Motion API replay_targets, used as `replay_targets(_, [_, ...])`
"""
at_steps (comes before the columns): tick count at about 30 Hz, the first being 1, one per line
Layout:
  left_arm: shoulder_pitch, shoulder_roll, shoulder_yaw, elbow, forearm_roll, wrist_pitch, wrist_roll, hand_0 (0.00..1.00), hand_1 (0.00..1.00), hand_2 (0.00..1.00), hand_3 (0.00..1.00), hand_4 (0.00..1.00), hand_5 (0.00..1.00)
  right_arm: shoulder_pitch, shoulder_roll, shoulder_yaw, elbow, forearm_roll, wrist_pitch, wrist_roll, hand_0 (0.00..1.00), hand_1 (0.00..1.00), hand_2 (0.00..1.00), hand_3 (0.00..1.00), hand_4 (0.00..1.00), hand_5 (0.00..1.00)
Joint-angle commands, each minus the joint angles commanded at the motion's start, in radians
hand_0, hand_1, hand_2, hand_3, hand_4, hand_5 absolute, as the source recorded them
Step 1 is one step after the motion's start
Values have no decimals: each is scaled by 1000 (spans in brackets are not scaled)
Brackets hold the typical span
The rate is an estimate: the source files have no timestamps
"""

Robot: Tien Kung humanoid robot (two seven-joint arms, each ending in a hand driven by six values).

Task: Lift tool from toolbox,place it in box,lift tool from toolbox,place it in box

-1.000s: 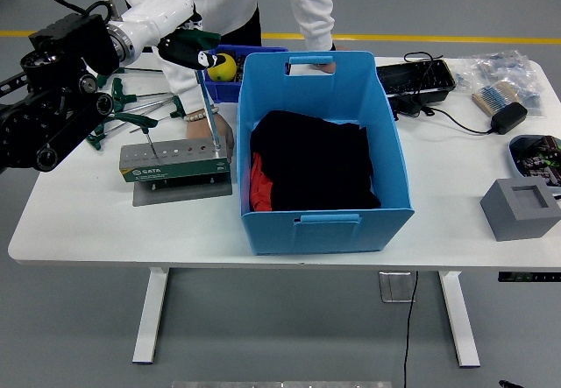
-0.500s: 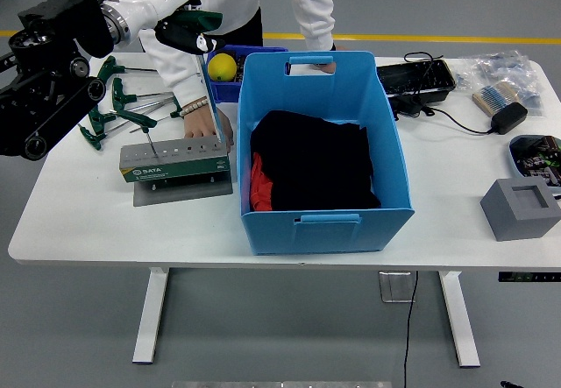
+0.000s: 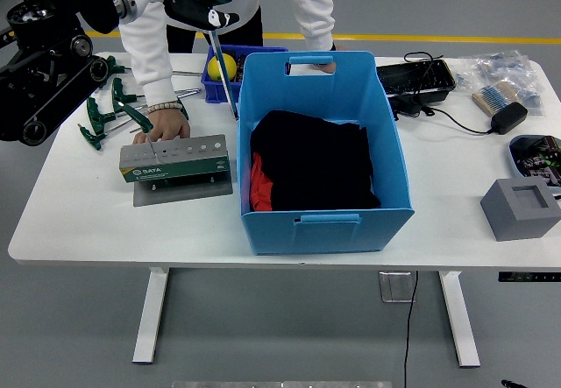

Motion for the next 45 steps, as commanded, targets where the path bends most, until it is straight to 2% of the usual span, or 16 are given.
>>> replay_targets(8, [-19,-52,-3,18,-5,5,2,20,2,2,64,764,556,10,-4,5,-2,-13,6,-1,682,668,719,565,798,676])
replay_targets(14, [-35,-101,60,56,-59,17,-4,20,2,2,63,764,557,21,-9,8,-5,-19,10,0,682,668,718,566,798,676])
replay_targets(21, [-15,-164,109,89,-144,51,-21,20,2,2,66,762,548,30,-14,6,-8,-14,12,3,683,667,718,566,798,676])
replay_targets(24, [-8,-181,142,89,-186,67,-29,36,2,2,71,761,542,31,-15,9,-8,-17,12,3,682,666,718,566,798,676])
replay_targets(29, [-6,-197,239,72,-297,104,-50,36,2,2,71,761,542,31,-16,12,-9,-23,12,2,682,666,718,566,798,676])
replay_targets(35, [0,-214,334,49,-356,127,-66,53,2,3,90,761,536,33,-17,22,-9,-39,15,-2,683,667,718,566,798,676])
replay_targets(36, [0,-218,344,48,-361,130,-68,82,2,31,159,764,531,34,-17,24,-9,-43,16,-3,682,665,717,565,798,676])
replay_targets(41, [2,-232,373,57,-378,135,-78,82,2,31,159,764,531,38,-18,24,-9,-50,17,-4,682,665,717,565,798,676])
replay_targets(42, [3,-234,376,63,-381,134,-79,206,135,212,438,776,524,39,-18,23,-9,-50,17,-5,680,665,715,565,798,676])
replay_targets(45, [5,-238,378,83,-383,130,-83,206,135,212,438,776,524,41,-18,22,-10,-51,16,-5,680,665,715,565,798,676])
